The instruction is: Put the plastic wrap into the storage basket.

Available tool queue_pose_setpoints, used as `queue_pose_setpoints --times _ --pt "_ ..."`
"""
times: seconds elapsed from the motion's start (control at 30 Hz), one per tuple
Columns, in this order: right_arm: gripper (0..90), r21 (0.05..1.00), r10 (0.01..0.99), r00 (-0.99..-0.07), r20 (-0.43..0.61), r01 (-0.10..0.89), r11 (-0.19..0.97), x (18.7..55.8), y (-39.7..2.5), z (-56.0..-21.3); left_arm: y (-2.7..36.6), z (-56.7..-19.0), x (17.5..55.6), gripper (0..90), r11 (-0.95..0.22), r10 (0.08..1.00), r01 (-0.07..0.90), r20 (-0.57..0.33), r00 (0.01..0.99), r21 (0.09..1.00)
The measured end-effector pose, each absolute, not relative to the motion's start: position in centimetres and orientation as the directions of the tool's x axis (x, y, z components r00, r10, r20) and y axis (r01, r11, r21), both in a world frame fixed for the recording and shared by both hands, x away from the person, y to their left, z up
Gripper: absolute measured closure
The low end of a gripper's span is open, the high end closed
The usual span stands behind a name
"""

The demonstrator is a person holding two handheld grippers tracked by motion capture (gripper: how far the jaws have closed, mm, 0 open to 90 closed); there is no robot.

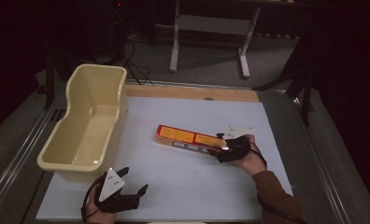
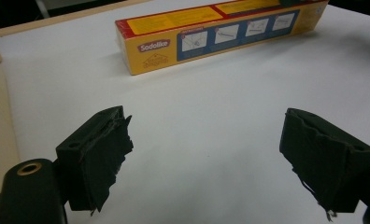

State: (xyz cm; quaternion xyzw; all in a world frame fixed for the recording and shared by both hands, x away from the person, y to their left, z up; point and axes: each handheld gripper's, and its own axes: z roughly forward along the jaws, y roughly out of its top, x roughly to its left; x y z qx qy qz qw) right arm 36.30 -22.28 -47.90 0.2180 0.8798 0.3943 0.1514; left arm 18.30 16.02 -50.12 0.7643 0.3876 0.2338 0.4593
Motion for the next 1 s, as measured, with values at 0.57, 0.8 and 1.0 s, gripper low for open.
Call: queue_pose_setpoints --times 0.57,0.8,1.0 --pt "25.5 0.668 0.469 -0.881 -0.053 0.318 0.672 39.8 -20.6 -49.5 15.9 -50.3 18.4 15.6 -0.282 0.802 0.383 -0.003 0.597 0.88" --pt "26.5 0.63 0.469 -0.881 -0.07 0.326 0.705 40.0 -20.2 -49.8 15.8 -50.3 18.4 15.6 -0.283 0.801 0.382 -0.003 0.599 0.88" --pt "29.7 0.606 0.479 -0.877 -0.049 0.355 0.712 39.4 -20.1 -49.4 15.8 -50.3 18.4 15.6 -0.277 0.801 0.382 -0.008 0.599 0.882"
